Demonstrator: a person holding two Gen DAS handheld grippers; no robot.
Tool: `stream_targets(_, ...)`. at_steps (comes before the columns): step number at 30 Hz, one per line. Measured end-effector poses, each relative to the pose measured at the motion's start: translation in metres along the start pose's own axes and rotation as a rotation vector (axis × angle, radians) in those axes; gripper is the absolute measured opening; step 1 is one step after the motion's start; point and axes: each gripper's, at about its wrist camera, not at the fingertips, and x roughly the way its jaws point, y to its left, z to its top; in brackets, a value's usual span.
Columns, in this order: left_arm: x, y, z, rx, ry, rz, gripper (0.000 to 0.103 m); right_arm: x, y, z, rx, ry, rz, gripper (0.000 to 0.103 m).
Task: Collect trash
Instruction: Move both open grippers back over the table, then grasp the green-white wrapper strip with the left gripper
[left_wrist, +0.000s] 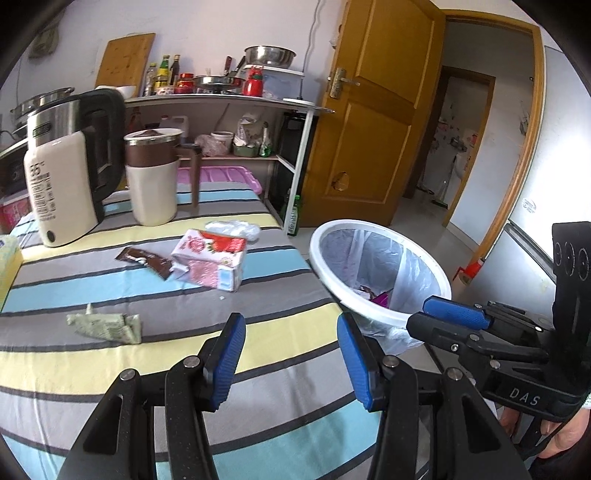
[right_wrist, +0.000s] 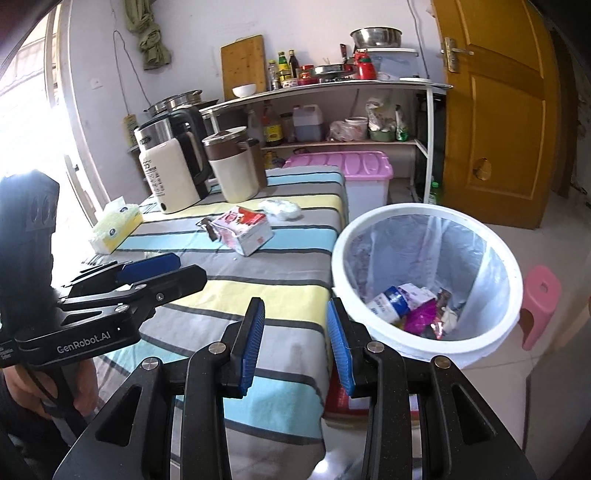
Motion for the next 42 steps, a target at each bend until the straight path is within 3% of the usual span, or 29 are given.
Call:
stream_targets(24,-0.026,0.087,-0.008,-0.151,-0.033,0.164,0.052,0.040,0.025,0.026,-0.057,0.056,0.061,0.038)
stream_targets(31,-0.021,0.111,-0.006,-0.192,-0.023,0.210,0.052,0.052,0.026,0.039,-0.069,0.051,0.075,0.048)
stream_targets(35,-0.014,0.124,-0.007,-0.228,-0.006,0.219,0.057,0.065,0.030,0.044,-0.088,0.060,0.093,0.059)
stream_targets(42,0.006,0.136,-0.008,-0.283,0.038,0.207,0.057,0.091,0.034,0.051,-0.114,0.090,0.093,0.061)
